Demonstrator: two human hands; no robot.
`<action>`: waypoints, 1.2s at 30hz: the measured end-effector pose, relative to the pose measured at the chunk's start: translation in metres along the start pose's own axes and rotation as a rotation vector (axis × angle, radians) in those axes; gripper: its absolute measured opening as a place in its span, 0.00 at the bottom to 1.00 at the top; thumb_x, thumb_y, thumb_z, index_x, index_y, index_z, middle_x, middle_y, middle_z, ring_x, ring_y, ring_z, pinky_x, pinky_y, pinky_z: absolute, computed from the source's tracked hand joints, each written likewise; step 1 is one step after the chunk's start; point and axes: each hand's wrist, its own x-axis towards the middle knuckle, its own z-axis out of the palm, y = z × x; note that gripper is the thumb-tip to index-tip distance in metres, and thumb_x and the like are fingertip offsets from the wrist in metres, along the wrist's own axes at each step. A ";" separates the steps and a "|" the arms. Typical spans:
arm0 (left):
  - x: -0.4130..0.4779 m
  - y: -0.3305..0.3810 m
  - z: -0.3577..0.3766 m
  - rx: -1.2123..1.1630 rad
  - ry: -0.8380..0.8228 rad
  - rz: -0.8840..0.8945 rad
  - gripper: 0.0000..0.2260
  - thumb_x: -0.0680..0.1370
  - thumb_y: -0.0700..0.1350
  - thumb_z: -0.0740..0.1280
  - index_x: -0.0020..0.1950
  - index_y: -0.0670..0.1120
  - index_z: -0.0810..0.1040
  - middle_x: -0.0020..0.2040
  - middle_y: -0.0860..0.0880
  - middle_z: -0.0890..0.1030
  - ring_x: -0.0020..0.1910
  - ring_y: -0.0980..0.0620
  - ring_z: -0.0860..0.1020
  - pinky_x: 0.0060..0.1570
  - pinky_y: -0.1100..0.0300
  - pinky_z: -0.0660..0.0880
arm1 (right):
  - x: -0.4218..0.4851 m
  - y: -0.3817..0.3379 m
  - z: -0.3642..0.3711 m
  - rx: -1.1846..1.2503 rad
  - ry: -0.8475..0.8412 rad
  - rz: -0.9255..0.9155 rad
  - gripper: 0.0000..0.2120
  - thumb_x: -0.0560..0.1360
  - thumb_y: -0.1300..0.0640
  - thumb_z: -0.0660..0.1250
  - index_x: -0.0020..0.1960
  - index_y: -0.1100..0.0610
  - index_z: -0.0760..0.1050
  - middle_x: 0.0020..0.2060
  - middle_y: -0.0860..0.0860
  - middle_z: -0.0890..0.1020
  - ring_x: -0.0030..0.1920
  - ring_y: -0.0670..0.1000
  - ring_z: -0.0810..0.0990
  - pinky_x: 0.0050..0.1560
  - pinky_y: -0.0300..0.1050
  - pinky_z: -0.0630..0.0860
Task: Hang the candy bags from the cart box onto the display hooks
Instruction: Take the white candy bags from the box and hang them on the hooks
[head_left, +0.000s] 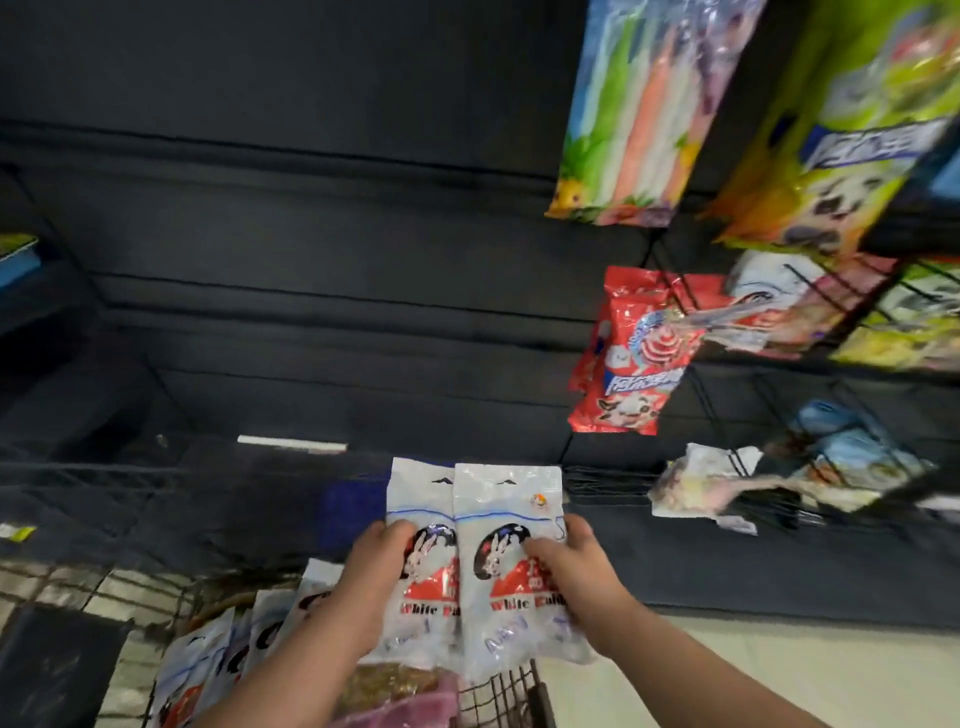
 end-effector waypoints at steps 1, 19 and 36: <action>-0.001 0.004 0.009 0.016 -0.039 0.021 0.08 0.76 0.44 0.63 0.41 0.42 0.78 0.34 0.43 0.81 0.35 0.44 0.79 0.38 0.55 0.73 | -0.005 -0.002 -0.010 0.016 0.030 -0.004 0.10 0.75 0.61 0.67 0.53 0.52 0.68 0.42 0.59 0.85 0.41 0.58 0.85 0.46 0.58 0.82; -0.065 0.060 0.178 0.005 -0.378 0.169 0.07 0.79 0.48 0.66 0.54 0.45 0.78 0.42 0.41 0.86 0.42 0.39 0.84 0.45 0.39 0.81 | -0.035 -0.030 -0.185 0.176 0.266 -0.191 0.10 0.75 0.56 0.68 0.56 0.51 0.74 0.44 0.55 0.86 0.42 0.55 0.86 0.45 0.52 0.82; -0.093 0.093 0.398 -0.007 -0.337 0.179 0.10 0.82 0.46 0.61 0.60 0.45 0.77 0.51 0.39 0.84 0.50 0.37 0.82 0.56 0.35 0.76 | 0.038 -0.080 -0.394 0.087 0.242 -0.264 0.12 0.77 0.53 0.66 0.58 0.54 0.71 0.45 0.55 0.84 0.40 0.51 0.85 0.36 0.43 0.80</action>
